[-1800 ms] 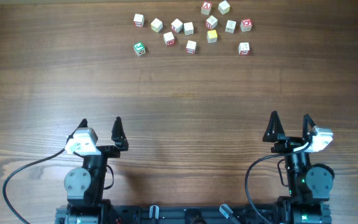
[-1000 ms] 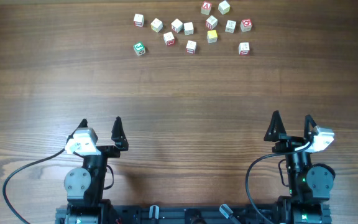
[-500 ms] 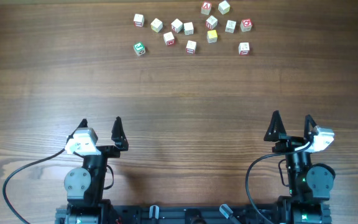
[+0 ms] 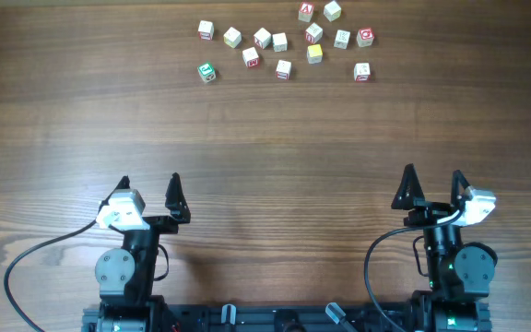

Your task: Form a circle

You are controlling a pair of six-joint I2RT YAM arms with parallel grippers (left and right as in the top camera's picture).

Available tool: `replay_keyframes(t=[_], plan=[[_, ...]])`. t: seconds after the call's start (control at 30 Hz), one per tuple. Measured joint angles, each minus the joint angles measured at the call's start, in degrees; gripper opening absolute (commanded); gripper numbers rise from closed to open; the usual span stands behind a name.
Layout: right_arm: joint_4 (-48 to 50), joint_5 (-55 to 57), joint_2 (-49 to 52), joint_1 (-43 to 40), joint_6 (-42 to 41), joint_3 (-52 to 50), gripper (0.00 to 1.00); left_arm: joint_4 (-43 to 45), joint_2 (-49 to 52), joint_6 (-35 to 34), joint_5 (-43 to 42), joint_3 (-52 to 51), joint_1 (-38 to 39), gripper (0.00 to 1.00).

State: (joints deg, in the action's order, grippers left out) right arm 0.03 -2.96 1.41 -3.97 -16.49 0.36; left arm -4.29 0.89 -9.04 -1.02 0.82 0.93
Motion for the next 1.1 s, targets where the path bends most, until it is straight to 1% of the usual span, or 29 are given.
replay_keyframes(t=[0.4,0.6,0.7,0.9,0.97,1.0,1.1], plan=[[0.00,0.02,-0.02,0.00,0.00,0.00,1.00,0.04,0.00,0.00,-0.02,0.00,0.00,1.00],[0.00,0.02,-0.02,0.00,0.00,0.00,1.00,0.24,0.00,-0.07,-3.02,0.00,0.00,1.00],[0.00,0.02,0.00,0.00,0.00,0.00,1.00,0.00,0.00,-1.20,-4.07,0.76,0.00,1.00],[0.00,0.02,0.02,0.00,0.00,0.00,1.00,-1.07,1.86,-2.58,-4.96,8.50,0.00,1.00],[0.00,0.00,0.02,0.00,0.00,0.00,0.98,-2.05,5.40,-2.69,-5.07,12.66,0.00,1.00],[0.00,0.02,0.04,0.00,0.00,0.00,1.00,-2.60,7.04,-2.69,-5.09,14.16,0.00,1.00],[0.00,0.00,0.17,0.00,0.00,0.00,1.00,-3.74,15.30,-2.84,-5.62,20.96,0.00,1.00]])
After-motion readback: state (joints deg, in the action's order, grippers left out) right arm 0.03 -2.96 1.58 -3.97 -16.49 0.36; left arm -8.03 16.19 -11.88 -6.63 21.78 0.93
